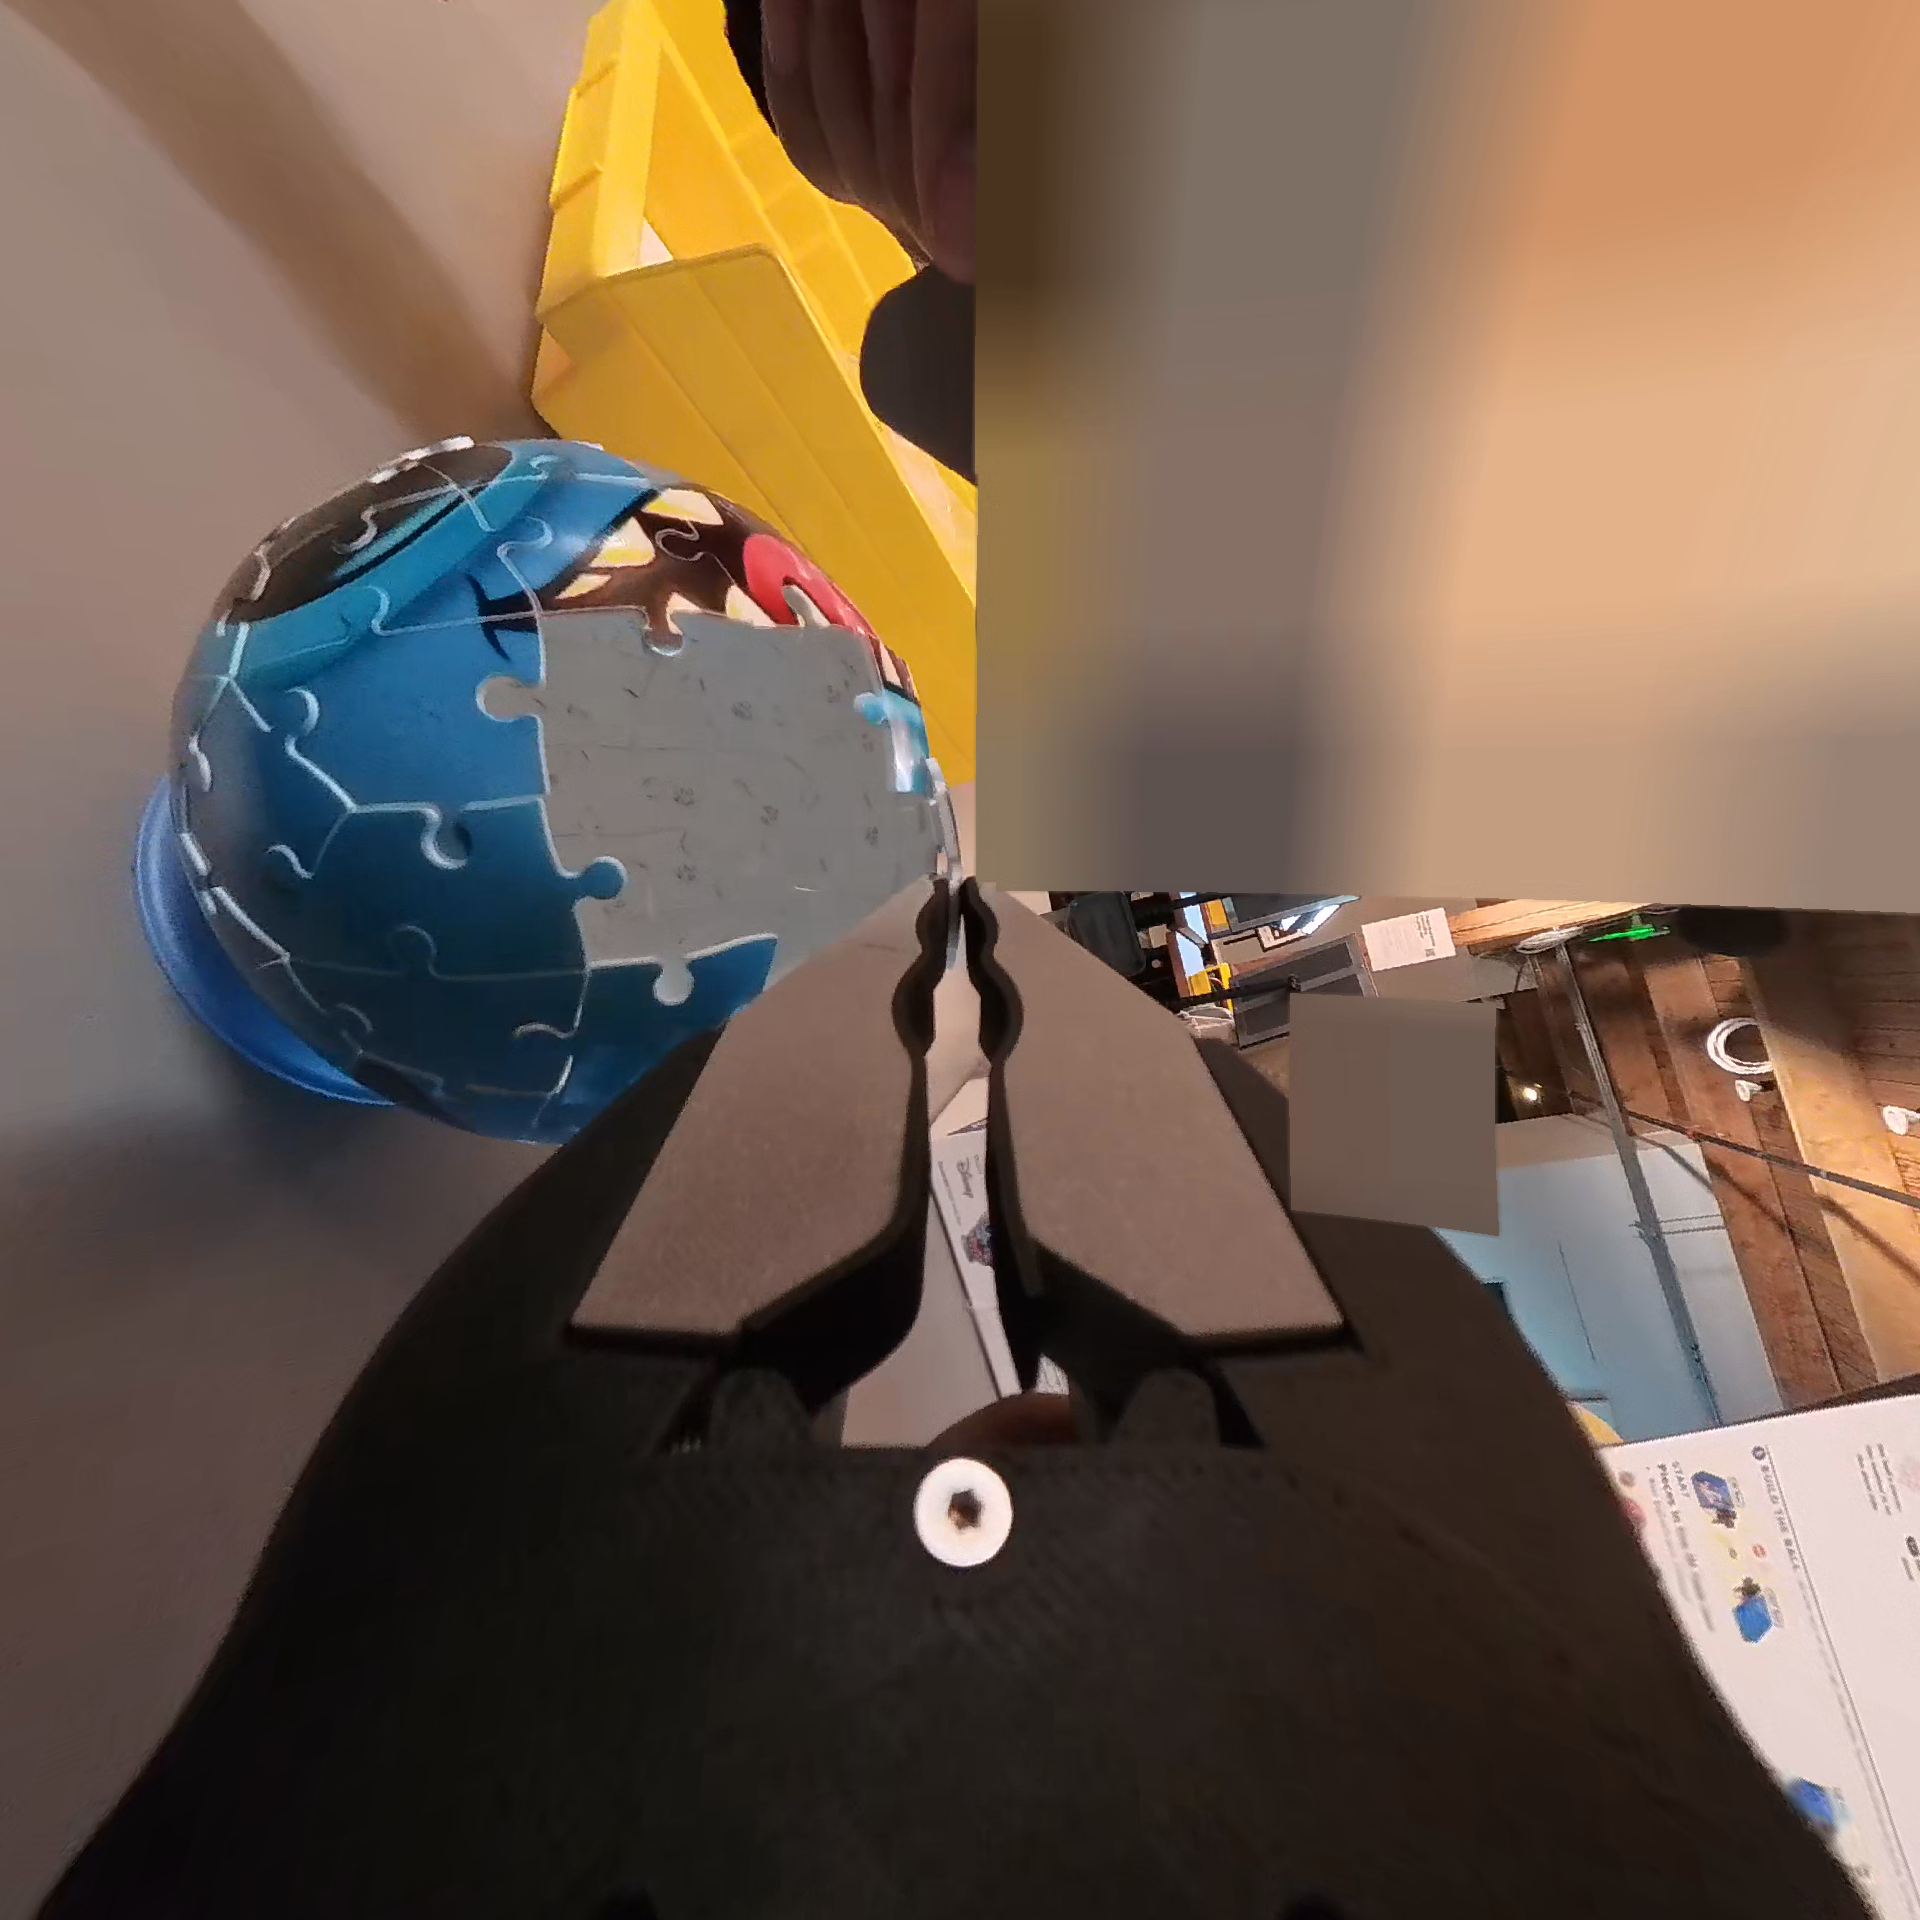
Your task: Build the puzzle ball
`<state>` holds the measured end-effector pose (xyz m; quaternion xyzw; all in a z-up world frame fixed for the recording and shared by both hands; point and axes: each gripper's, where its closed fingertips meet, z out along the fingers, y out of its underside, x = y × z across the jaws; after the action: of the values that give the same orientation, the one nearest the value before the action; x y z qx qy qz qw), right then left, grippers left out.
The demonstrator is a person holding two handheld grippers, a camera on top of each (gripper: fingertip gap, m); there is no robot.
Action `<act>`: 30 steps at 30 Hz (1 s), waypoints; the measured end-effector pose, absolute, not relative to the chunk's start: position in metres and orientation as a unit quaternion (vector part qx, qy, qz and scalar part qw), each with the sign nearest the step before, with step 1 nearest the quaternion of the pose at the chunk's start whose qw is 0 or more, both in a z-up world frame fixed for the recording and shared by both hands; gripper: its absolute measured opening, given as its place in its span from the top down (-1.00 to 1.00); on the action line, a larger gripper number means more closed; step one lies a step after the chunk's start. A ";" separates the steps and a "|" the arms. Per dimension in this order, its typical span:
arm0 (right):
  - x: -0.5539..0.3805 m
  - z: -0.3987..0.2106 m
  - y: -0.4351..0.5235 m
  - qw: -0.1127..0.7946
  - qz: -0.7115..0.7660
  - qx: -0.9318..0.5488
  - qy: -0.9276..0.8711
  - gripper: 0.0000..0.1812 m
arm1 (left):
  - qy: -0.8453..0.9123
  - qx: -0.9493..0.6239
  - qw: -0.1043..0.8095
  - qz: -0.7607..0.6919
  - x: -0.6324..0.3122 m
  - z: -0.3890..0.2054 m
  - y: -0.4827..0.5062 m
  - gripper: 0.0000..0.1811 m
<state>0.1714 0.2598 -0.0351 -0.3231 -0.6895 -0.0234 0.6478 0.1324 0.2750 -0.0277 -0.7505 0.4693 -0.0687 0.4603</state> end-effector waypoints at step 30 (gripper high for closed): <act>0.172 -0.040 0.259 0.651 -0.022 -0.280 -0.705 0.98 | 0.511 -0.739 0.426 -0.110 0.158 -0.029 0.277 0.95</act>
<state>0.1724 0.2585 -0.0403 -0.2801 -0.7053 -0.0216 0.6509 0.1583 0.2771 -0.0290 -0.7387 0.5106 -0.1098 0.4261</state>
